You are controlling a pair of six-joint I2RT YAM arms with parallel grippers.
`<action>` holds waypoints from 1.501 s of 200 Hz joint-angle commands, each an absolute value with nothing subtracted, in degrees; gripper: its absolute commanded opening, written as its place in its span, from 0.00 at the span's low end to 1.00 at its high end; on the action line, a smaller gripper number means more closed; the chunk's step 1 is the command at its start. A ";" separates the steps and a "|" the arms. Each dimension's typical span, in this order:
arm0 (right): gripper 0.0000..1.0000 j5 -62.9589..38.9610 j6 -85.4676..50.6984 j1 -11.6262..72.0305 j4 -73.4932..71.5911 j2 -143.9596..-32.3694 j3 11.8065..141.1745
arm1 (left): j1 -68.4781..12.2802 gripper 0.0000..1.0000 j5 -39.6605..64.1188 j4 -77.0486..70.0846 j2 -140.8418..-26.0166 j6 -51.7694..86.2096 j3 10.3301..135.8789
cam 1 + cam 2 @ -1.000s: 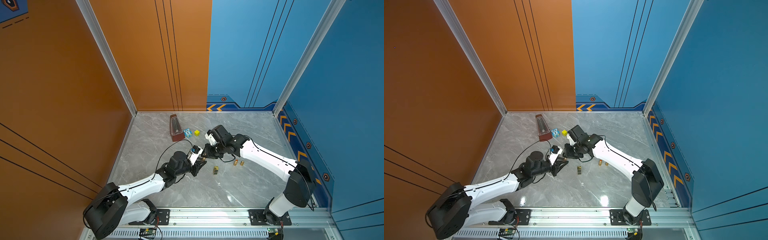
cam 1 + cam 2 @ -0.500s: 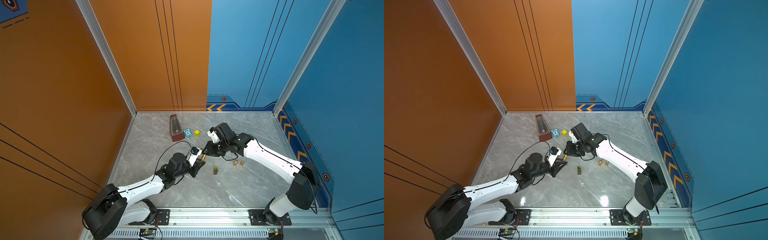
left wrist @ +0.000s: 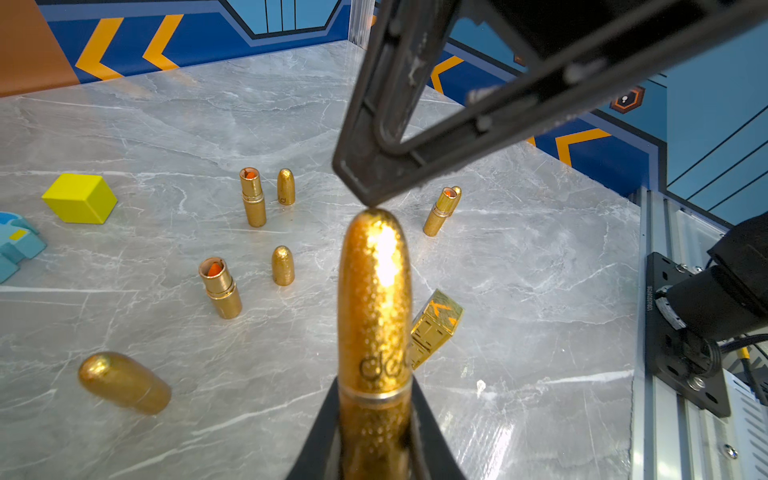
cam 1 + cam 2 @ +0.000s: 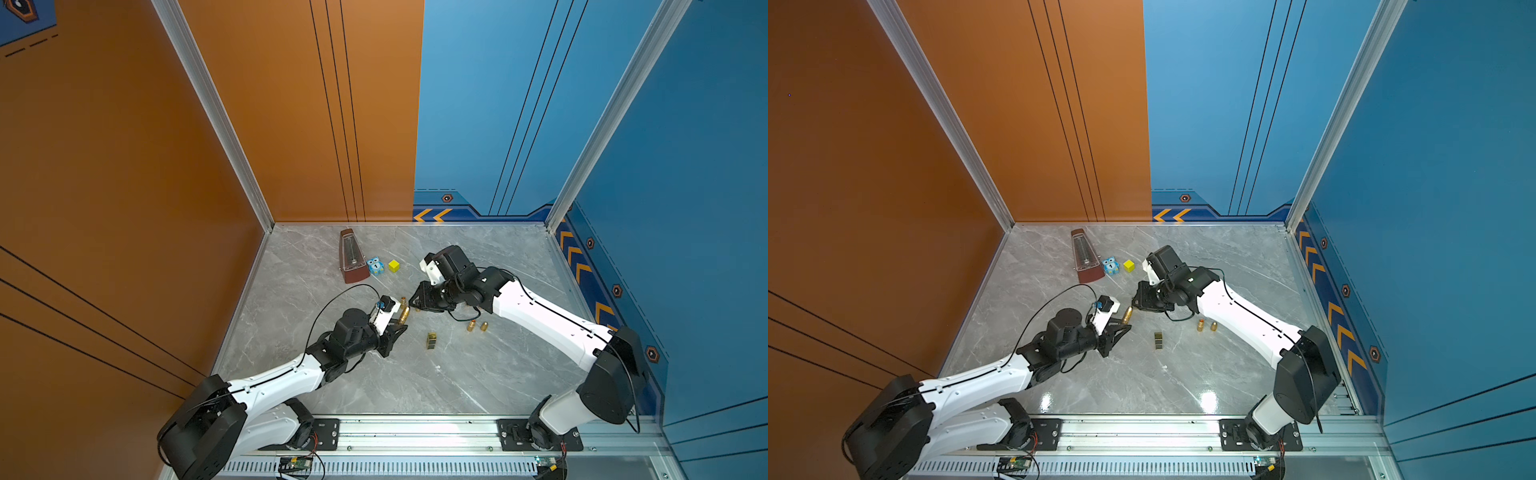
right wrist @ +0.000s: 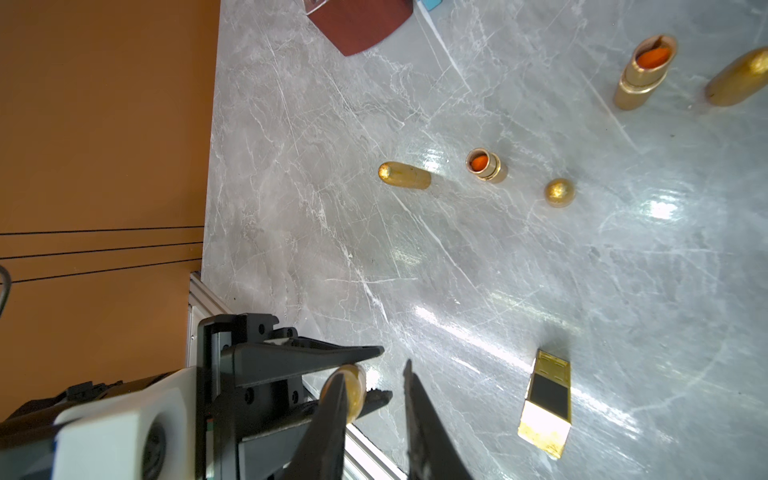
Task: Open the lipstick cap
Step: Open the cover of the lipstick.
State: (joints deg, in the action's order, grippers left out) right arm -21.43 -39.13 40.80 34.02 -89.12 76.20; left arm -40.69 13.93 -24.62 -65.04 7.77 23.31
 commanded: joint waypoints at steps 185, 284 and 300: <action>0.19 -24.40 -39.03 43.10 28.83 -89.63 74.19 | -41.22 0.00 14.08 -24.63 -64.78 7.38 24.58; 0.17 -21.45 -37.18 38.32 29.19 -84.55 74.36 | -41.20 0.00 13.17 -19.64 -62.96 6.68 22.93; 0.17 -21.62 -36.83 38.39 28.80 -84.89 74.10 | -41.16 0.00 13.05 -19.45 -62.67 6.46 22.79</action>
